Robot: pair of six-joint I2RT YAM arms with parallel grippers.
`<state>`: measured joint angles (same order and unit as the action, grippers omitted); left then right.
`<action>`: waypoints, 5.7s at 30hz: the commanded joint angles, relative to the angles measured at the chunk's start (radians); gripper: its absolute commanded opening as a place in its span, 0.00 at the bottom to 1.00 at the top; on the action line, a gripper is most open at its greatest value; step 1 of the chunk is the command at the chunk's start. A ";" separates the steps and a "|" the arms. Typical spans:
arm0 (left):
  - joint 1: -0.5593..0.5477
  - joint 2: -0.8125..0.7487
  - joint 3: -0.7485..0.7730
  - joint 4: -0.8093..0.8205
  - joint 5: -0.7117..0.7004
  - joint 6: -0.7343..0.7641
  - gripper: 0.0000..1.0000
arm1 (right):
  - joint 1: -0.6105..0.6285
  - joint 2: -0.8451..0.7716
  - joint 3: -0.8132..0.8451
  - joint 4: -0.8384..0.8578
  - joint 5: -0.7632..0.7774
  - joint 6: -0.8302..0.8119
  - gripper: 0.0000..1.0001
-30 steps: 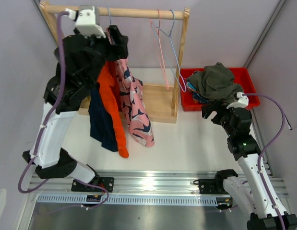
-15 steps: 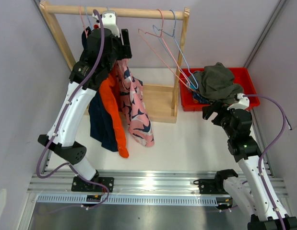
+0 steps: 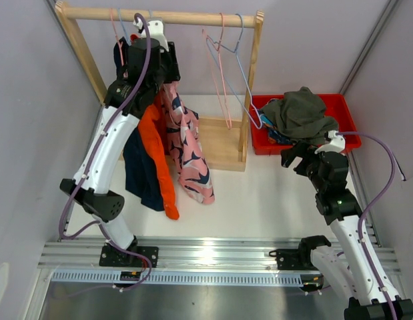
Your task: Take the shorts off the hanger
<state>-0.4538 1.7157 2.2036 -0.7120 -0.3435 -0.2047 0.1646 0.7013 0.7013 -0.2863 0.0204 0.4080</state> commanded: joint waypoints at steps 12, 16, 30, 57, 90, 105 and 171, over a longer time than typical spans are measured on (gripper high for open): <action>0.017 -0.021 0.063 -0.003 0.012 -0.027 0.00 | 0.050 0.001 0.018 0.091 -0.077 -0.011 0.99; 0.007 -0.021 0.198 -0.059 0.057 -0.061 0.00 | 0.224 0.012 0.104 0.171 -0.129 -0.023 0.99; -0.054 -0.160 0.129 -0.038 0.133 -0.154 0.00 | 1.118 0.398 0.598 0.272 0.461 -0.376 0.99; -0.080 -0.334 -0.041 -0.004 0.207 -0.177 0.00 | 1.301 0.877 0.735 0.589 0.714 -0.419 0.00; -0.002 -0.237 -0.001 0.072 0.038 0.037 0.00 | 1.626 0.948 0.704 0.573 0.865 -0.331 0.00; 0.036 -0.191 0.059 0.062 0.058 0.041 0.00 | 1.659 0.920 0.662 0.596 0.889 -0.331 0.00; -0.011 -0.821 -0.980 -0.012 0.179 -0.070 0.00 | -0.036 1.018 1.586 0.090 0.296 -0.393 0.00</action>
<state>-0.4618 0.8867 1.1587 -0.7853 -0.1509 -0.2878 0.1627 1.7115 2.3028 -0.2344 0.3817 -0.0429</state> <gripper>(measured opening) 0.028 0.012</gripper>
